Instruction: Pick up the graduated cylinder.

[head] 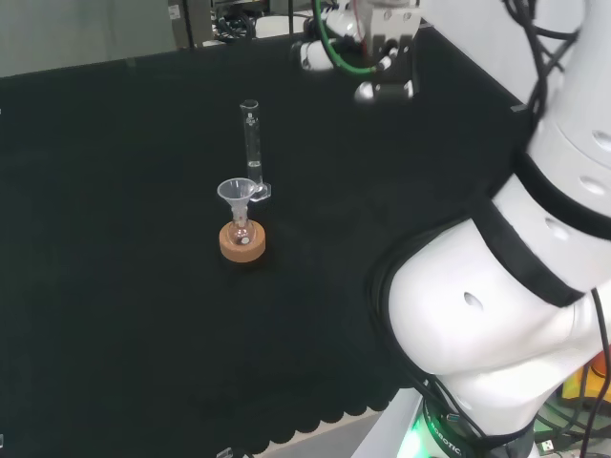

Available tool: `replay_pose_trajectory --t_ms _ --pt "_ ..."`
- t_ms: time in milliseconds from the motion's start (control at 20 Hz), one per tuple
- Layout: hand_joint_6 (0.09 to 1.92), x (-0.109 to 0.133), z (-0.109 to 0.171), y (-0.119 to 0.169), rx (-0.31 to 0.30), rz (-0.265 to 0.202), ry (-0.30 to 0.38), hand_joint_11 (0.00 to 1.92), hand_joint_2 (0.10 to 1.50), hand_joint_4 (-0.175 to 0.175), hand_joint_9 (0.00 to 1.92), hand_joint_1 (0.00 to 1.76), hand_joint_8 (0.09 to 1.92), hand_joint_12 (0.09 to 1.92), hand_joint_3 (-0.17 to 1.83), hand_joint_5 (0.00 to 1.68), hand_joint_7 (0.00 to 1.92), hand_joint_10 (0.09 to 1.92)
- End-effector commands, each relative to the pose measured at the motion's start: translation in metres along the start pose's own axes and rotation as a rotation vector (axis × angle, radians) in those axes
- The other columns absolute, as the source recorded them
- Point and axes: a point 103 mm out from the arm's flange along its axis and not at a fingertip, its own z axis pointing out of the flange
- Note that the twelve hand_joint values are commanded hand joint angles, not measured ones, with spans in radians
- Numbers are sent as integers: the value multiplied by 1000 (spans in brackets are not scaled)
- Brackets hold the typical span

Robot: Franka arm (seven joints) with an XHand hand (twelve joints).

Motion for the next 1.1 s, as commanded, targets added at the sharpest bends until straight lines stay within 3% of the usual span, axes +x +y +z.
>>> replay_pose_trajectory --t_ms 50,200,450,850,1100 --pt "87 16 38 42 -47 -97 66 152 1223 -28 589 256 578 1355 14 320 174 138" --pt "87 19 50 45 -37 -119 65 160 1199 -28 571 297 582 1352 3 323 175 192" --pt "87 20 67 46 -43 -156 77 175 1177 -28 455 331 595 1358 -10 327 175 512" --pt "87 13 96 49 -24 -184 150 218 1126 -31 478 419 612 1358 -38 342 210 577" --pt "87 8 102 48 -81 -233 247 260 1109 -41 560 456 668 1352 -52 400 356 601"
